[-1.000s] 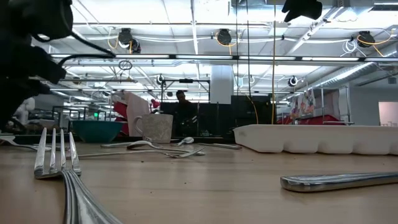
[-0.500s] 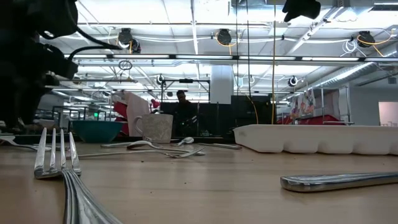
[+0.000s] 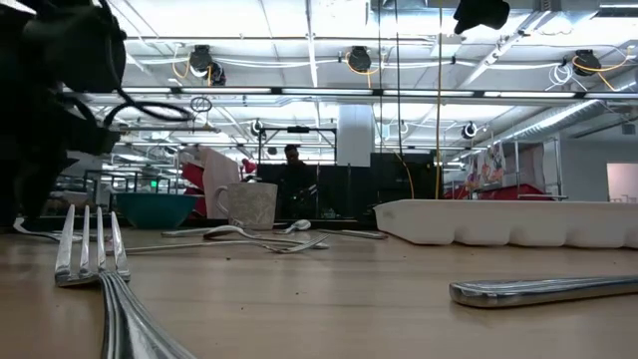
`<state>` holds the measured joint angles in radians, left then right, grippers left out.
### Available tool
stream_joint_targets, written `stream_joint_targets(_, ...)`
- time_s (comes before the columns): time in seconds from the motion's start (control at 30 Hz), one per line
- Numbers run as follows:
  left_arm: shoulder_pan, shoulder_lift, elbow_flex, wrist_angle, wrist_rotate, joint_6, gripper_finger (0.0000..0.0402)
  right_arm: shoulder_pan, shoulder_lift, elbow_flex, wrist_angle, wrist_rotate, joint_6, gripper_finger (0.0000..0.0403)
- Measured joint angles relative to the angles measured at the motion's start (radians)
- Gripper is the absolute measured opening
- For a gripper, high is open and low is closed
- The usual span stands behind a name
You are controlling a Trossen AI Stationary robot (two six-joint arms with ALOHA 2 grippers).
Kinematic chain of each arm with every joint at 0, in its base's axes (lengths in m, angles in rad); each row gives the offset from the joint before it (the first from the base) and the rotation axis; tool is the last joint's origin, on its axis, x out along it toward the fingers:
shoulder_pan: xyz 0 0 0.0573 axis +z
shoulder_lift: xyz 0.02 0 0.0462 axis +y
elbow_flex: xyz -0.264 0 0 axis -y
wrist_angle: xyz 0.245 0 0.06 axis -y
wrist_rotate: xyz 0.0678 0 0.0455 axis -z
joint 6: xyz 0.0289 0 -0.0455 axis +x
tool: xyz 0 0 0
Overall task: Sort silverware
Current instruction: Put the fork in the silverware tray
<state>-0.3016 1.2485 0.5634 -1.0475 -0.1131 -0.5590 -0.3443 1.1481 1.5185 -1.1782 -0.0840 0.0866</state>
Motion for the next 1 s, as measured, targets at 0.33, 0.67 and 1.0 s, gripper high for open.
stream_joint_targets(0.33, -0.001, 0.179, 0.006, 0.038, -0.044, -0.030, 0.0182, 0.027, 0.000, 0.000, 0.001, -0.084, -0.024, 0.0144)
stream_joint_targets(0.67, 0.001, 0.221, 0.016, 0.062, -0.133, -0.025, 0.0017, 0.067, 0.000, 0.000, 0.017, -0.085, -0.013, 0.0144)
stream_joint_targets(1.0, 0.000, 0.176, 0.121, 0.030, -0.087, -0.100, 0.0003, 0.072, 0.000, 0.001, 0.053, -0.086, -0.006, 0.0144)
